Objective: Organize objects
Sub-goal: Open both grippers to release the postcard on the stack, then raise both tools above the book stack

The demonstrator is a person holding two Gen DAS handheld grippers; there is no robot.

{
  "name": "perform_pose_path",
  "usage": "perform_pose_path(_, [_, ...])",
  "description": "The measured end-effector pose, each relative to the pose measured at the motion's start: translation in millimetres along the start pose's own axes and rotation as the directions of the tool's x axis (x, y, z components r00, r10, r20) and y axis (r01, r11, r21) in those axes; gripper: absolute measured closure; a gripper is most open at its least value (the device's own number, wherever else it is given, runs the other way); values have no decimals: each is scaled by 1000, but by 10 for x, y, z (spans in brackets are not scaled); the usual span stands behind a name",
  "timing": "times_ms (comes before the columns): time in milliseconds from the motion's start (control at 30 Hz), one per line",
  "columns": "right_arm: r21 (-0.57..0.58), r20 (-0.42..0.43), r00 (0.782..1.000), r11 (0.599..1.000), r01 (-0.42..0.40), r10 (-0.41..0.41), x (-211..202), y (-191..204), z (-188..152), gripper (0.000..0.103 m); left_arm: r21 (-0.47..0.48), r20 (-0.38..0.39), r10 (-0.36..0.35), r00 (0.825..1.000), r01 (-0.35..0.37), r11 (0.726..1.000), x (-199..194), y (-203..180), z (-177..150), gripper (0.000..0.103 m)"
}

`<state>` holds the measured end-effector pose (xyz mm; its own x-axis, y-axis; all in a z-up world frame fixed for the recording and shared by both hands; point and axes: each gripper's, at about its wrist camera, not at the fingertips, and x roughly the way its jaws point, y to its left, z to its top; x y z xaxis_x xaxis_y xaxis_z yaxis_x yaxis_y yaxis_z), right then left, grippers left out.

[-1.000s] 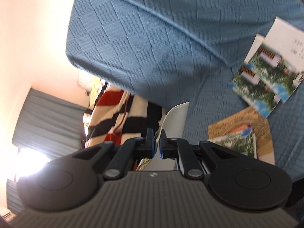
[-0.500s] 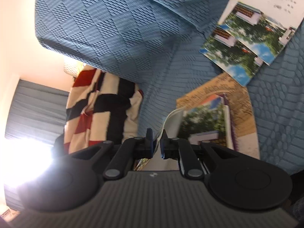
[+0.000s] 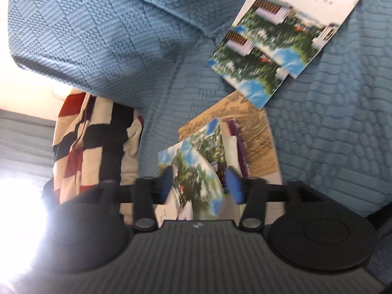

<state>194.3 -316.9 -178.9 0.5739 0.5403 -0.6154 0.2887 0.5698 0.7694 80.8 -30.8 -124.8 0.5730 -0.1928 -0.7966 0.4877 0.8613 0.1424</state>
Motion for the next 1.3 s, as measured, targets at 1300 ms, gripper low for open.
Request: perform_pose_path(1300, [-95,165,910,913,398,-379,195,315,-863,78,-381,-128,-146,981,88,920,1248,1619,-29,51])
